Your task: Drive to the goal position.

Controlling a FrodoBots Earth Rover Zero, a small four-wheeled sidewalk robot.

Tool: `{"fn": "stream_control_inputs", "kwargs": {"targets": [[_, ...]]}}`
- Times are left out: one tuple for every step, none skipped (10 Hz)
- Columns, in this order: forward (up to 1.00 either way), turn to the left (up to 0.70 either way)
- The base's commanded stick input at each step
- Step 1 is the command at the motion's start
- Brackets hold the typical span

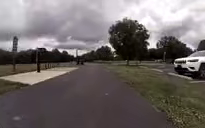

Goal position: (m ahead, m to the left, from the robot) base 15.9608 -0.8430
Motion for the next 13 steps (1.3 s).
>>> {"fn": "stream_control_inputs", "kwargs": {"targets": [[0.70, 0.00], [0.70, 0.00], [0.70, 0.00], [0.70, 0.00], [0.70, 0.00], [0.70, 0.00], [0.70, 0.00], [0.70, 0.00], [0.70, 0.00], [0.70, 0.00], [0.70, 0.00], [0.70, 0.00], [0.70, 0.00]]}}
